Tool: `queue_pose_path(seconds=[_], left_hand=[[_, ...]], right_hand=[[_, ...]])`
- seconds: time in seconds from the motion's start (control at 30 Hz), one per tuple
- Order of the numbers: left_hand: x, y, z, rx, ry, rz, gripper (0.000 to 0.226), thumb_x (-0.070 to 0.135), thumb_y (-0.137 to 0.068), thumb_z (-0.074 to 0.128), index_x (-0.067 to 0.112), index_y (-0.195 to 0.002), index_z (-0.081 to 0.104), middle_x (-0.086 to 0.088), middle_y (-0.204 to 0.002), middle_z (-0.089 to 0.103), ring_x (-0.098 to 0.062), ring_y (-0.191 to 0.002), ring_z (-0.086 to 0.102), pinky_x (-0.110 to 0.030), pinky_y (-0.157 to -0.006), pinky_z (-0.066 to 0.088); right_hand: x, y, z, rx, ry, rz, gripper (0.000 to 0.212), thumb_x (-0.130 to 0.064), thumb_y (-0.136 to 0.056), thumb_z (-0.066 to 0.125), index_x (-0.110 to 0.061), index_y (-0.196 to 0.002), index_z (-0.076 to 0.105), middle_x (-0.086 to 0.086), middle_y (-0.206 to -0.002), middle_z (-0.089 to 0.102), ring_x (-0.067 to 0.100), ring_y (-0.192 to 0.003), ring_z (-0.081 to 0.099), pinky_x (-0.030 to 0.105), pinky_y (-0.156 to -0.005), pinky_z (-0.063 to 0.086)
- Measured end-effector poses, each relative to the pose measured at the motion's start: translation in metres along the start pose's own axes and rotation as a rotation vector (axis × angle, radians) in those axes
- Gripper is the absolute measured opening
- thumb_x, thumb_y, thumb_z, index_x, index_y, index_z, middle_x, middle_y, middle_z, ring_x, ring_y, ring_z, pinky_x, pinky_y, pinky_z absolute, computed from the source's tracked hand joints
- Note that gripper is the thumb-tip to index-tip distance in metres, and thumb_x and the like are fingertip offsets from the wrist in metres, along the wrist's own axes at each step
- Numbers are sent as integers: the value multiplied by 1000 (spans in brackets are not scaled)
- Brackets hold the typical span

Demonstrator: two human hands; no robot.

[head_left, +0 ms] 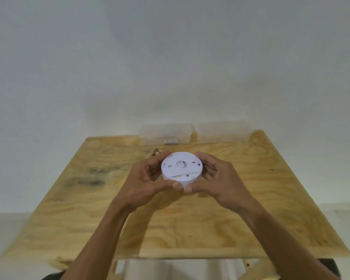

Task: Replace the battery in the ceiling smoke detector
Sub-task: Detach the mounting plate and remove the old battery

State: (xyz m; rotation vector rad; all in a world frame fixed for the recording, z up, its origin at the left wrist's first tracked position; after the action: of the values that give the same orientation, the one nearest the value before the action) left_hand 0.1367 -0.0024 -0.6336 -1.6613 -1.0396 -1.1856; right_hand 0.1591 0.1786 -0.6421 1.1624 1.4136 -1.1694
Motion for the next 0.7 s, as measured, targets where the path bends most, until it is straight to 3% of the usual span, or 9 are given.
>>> queue_pose_path(seconds=[0.1, 0.2, 0.3, 0.37, 0.53, 0.63, 0.7], left_hand=[[-15, -1, 9, -43, -28, 12, 68, 6, -60, 92, 48, -110, 73, 19, -117, 74, 1, -116, 66, -16, -98, 50], [-30, -5, 14, -74, 30, -14, 71, -13, -61, 87, 31, -115, 70, 17, -111, 76, 1, -107, 68, -16, -90, 52], [-45, -10, 13, -98, 36, -41, 78, -18, -61, 84, 23, -122, 61, 17, -114, 76, 1, -111, 67, -15, -91, 52], [-53, -11, 9, -85, 36, -55, 82, -11, -61, 84, 23, -130, 57, 17, -122, 74, -4, -118, 65, -18, -96, 51], [-56, -10, 7, -94, -14, -53, 81, -5, -65, 84, 21, -135, 53, 13, -129, 71, -8, -125, 63, -26, -105, 49], [-49, -8, 7, -91, -34, -46, 83, 1, -63, 91, 32, -131, 55, 17, -128, 70, -4, -124, 63, -23, -106, 49], [-43, -10, 9, -100, -90, -47, 83, 14, -55, 95, 38, -125, 56, 24, -122, 70, 2, -119, 64, -18, -100, 50]], right_hand=[[30, 1, 6, 16, 28, 27, 86, 11, -51, 91, -24, -123, 60, -24, -110, 71, -7, -115, 60, 14, -92, 49], [47, -2, 7, 50, 43, 55, 99, 11, -49, 92, -18, -135, 52, -20, -121, 63, -11, -115, 58, 13, -94, 48], [51, -6, 10, 49, 54, 40, 101, 8, -47, 93, -18, -135, 51, -19, -122, 62, -14, -114, 58, 10, -92, 47], [52, -7, 9, 69, 86, 24, 101, 2, -45, 96, -17, -134, 54, -15, -122, 64, -11, -114, 59, 11, -93, 47], [45, -6, 8, 95, 146, -44, 93, -15, -43, 99, -38, -121, 55, -11, -125, 64, -5, -117, 60, 14, -96, 48], [25, -3, 8, 83, 215, -96, 81, -42, -51, 94, -35, -122, 55, -11, -128, 60, 0, -120, 57, 17, -95, 48], [4, -8, 9, 85, 421, -201, 72, -51, -65, 84, -23, -127, 59, -7, -128, 57, 7, -121, 55, 21, -97, 45]])
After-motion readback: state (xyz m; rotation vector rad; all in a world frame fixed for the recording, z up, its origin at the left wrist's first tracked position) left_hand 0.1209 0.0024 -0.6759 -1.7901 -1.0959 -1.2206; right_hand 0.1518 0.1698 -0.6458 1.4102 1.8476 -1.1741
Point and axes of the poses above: each hand's wrist, its own y-axis away from the middle knuckle, its own z-axis out of the palm, x = y × z, the point moved 10 cm from there along -y, towards the middle knuckle
